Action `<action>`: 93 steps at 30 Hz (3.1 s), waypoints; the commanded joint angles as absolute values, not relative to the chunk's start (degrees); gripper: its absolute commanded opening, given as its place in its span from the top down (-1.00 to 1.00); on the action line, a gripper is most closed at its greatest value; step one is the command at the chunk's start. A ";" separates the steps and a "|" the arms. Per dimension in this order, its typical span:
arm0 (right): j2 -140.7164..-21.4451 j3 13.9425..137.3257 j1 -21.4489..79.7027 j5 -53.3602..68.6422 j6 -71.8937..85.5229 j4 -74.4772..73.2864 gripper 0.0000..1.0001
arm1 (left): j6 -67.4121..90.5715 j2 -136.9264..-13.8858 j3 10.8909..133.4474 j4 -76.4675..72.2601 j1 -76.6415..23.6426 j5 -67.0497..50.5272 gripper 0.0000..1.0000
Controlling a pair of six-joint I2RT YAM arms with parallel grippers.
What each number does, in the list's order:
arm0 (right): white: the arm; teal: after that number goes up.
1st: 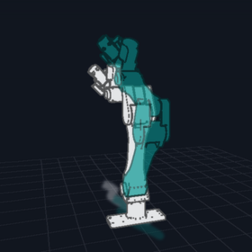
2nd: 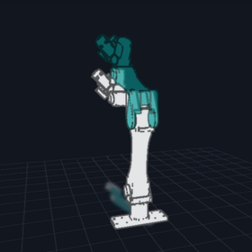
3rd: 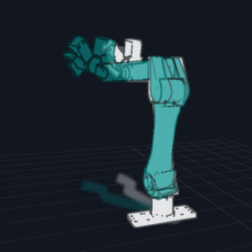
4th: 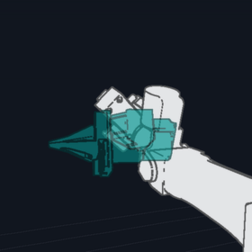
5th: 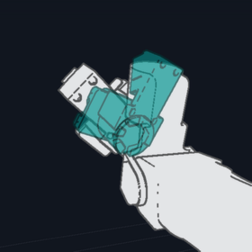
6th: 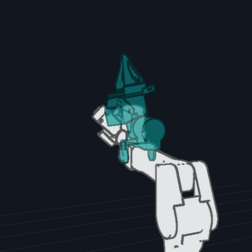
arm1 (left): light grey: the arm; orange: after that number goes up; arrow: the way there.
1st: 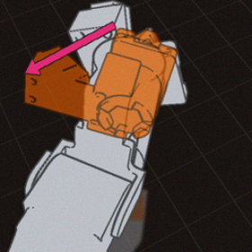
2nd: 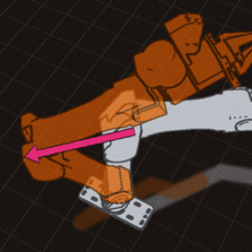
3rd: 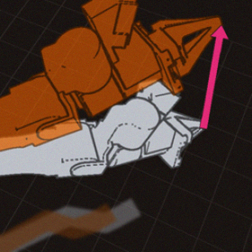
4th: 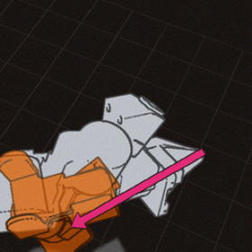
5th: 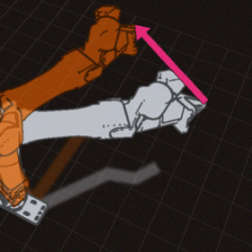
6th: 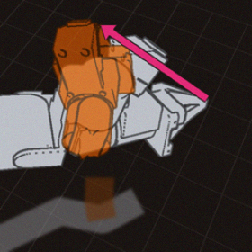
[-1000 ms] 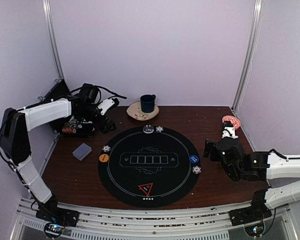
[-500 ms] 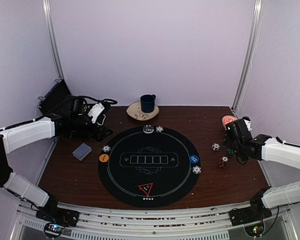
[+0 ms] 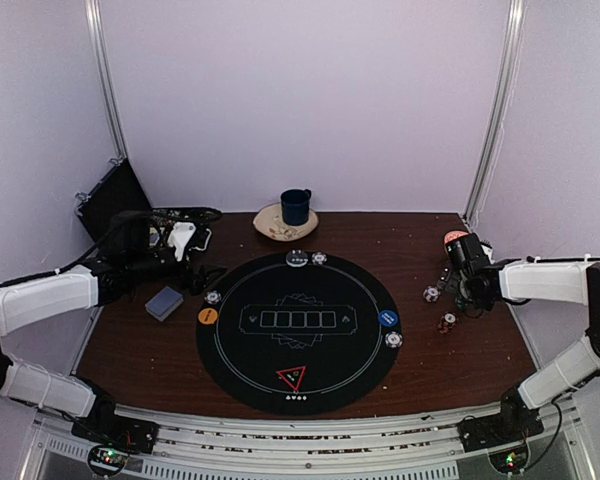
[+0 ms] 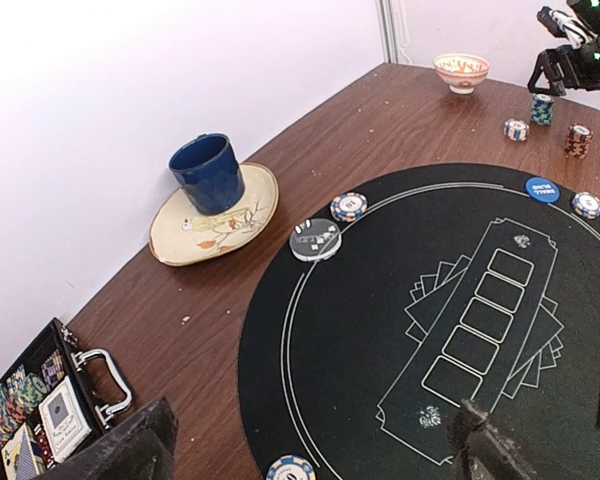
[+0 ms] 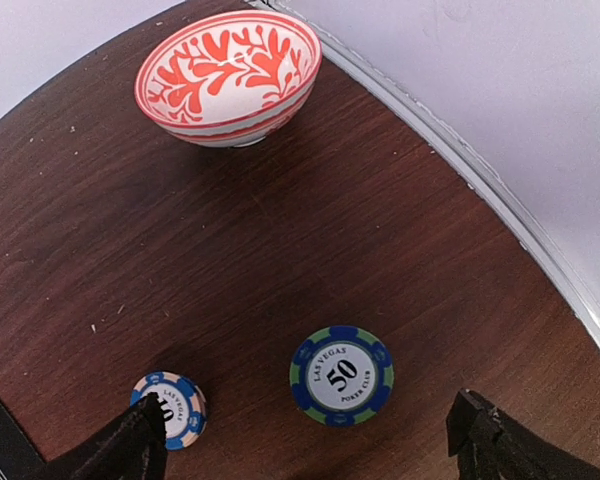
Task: Distribute texas hold em gaming equipment
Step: Pick up the pile of poker chips from the pile of poker chips.
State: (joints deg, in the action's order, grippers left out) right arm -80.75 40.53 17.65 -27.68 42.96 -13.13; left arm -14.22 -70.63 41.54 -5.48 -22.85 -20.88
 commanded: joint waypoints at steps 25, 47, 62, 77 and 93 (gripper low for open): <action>-84.02 37.51 13.09 -28.06 44.38 -6.60 -0.84 | -11.37 -73.80 36.38 -20.24 -22.58 -23.36 -0.96; -87.26 38.45 13.03 -27.16 41.94 -3.91 -0.53 | -10.77 -74.79 36.65 -20.29 -22.62 -24.66 -0.96; -87.65 38.33 13.10 -26.59 41.54 -2.84 -0.39 | -10.56 -75.82 37.00 -20.11 -22.61 -24.94 -0.96; -88.86 38.61 13.09 -25.86 41.35 -2.74 -0.29 | -10.39 -76.20 37.27 -19.90 -22.59 -24.70 -0.96; -88.55 38.35 13.09 -25.92 41.46 -2.63 0.01 | -10.33 -76.90 37.62 -19.60 -22.61 -24.67 -0.96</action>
State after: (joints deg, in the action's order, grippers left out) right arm -88.20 37.89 13.47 -25.47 41.69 -3.14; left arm -10.94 -76.51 36.86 -17.08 -22.85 -23.86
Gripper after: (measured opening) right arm 0.509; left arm 0.978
